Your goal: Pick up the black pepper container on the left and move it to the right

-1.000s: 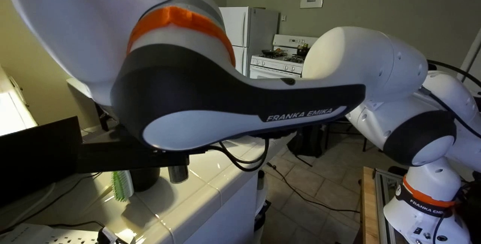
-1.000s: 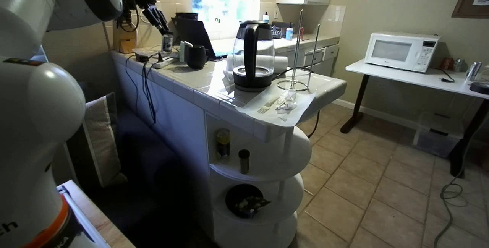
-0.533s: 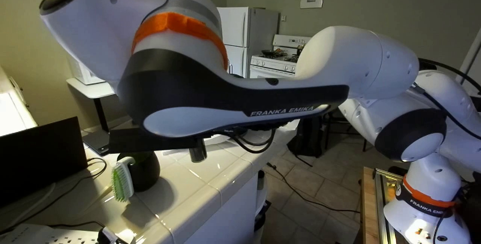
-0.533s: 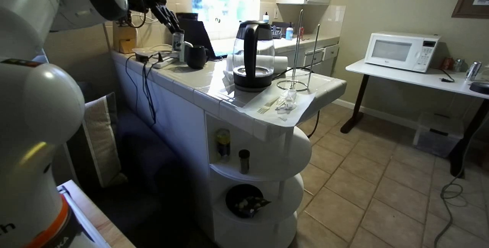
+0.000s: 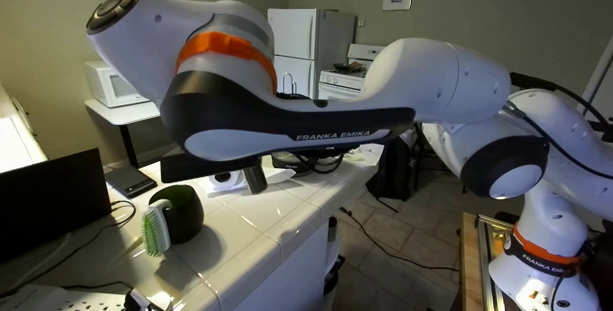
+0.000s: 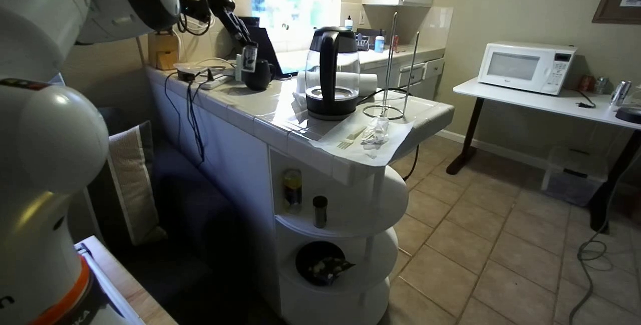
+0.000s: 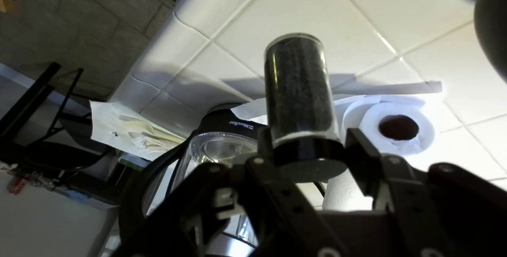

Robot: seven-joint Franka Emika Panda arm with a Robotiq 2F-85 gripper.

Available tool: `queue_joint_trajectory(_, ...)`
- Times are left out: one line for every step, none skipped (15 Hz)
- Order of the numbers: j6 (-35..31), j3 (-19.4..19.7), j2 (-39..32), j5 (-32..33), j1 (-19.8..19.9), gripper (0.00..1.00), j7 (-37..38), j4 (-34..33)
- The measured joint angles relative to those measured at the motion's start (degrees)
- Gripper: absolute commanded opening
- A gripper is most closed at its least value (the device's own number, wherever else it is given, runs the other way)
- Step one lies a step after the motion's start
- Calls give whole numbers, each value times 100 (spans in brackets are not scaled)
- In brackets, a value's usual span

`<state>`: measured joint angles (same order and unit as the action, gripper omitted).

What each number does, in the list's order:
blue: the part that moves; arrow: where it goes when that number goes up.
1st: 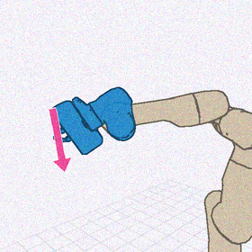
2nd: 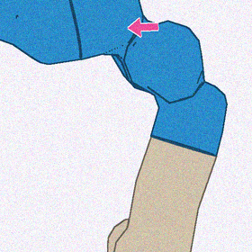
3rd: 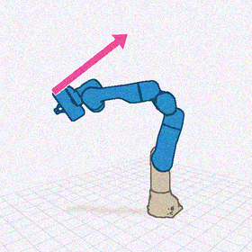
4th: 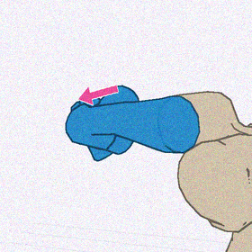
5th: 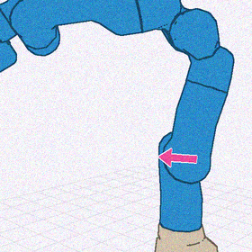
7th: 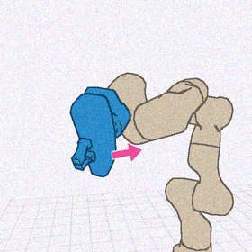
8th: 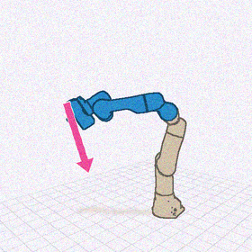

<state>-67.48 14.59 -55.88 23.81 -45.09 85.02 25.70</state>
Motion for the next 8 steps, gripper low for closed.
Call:
queue_joint_trajectory(-71,2,-33,27,53,24,-138,6)
queue_joint_trajectory(-160,4,-70,72,107,24,-266,11)
queue_joint_trajectory(-309,5,-107,115,168,24,-405,22)
queue_joint_trajectory(-499,5,-148,145,236,24,-548,28)
queue_joint_trajectory(-686,5,-191,155,303,24,-680,28)
queue_joint_trajectory(-878,4,-239,155,377,24,-803,28)
queue_joint_trajectory(-1071,0,-292,155,453,24,-911,28)
queue_joint_trajectory(-1238,-1,-343,155,524,24,-994,28)
